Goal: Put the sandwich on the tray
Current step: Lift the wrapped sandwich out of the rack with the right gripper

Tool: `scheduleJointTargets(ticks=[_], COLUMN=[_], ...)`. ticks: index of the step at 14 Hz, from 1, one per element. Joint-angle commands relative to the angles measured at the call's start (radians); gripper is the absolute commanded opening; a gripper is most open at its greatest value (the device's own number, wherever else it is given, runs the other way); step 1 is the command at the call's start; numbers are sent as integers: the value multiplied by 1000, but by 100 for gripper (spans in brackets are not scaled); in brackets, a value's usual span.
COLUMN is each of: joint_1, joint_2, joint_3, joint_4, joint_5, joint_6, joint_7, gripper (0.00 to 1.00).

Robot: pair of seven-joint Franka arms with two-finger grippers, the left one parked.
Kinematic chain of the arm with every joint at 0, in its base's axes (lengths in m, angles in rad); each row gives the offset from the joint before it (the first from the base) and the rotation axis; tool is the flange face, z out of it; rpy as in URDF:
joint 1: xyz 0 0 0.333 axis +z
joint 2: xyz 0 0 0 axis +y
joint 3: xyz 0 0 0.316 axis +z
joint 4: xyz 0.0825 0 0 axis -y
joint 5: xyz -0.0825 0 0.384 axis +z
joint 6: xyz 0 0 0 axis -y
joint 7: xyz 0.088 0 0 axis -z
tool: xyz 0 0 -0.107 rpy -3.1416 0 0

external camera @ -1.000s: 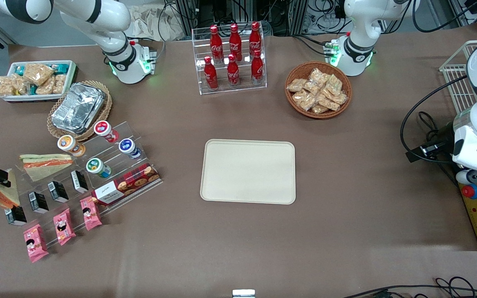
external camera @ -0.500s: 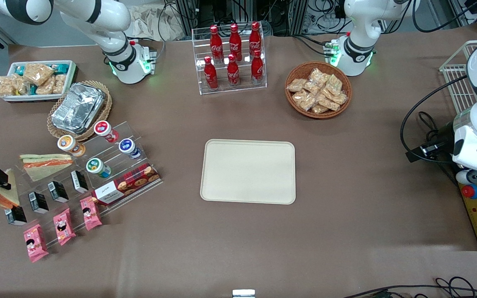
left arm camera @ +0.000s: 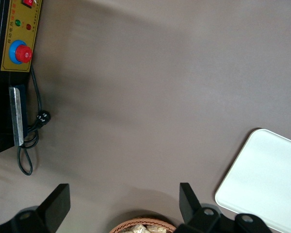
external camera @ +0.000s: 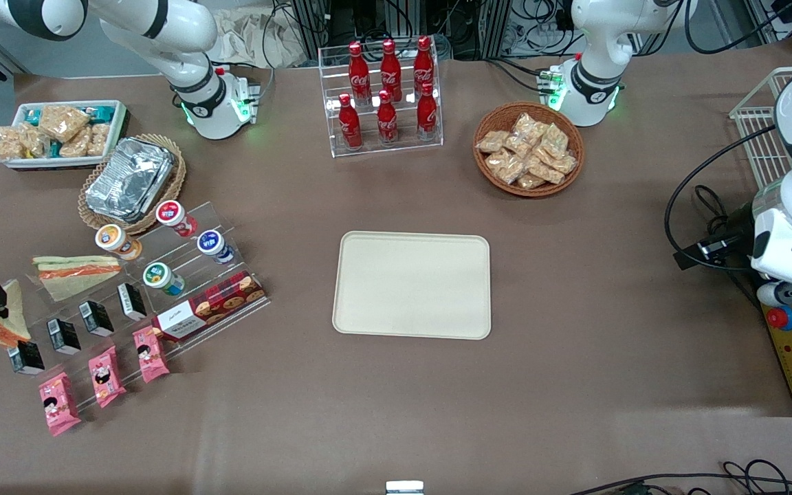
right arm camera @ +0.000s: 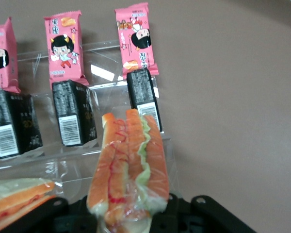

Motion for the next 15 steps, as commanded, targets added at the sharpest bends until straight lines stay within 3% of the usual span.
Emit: scheduleJointTargets(ticks=[1, 7, 10, 15], joint_1=[-10, 1, 84, 209], joint_2=[-68, -143, -195, -208], joint_3=[0, -3, 10, 11], joint_4=[31, 133, 133, 134], joint_5=[28, 14, -92, -106], joint_6=[-95, -294, -339, -377], joint_7=[-2, 126, 379, 743], gripper=[14, 15, 15, 14])
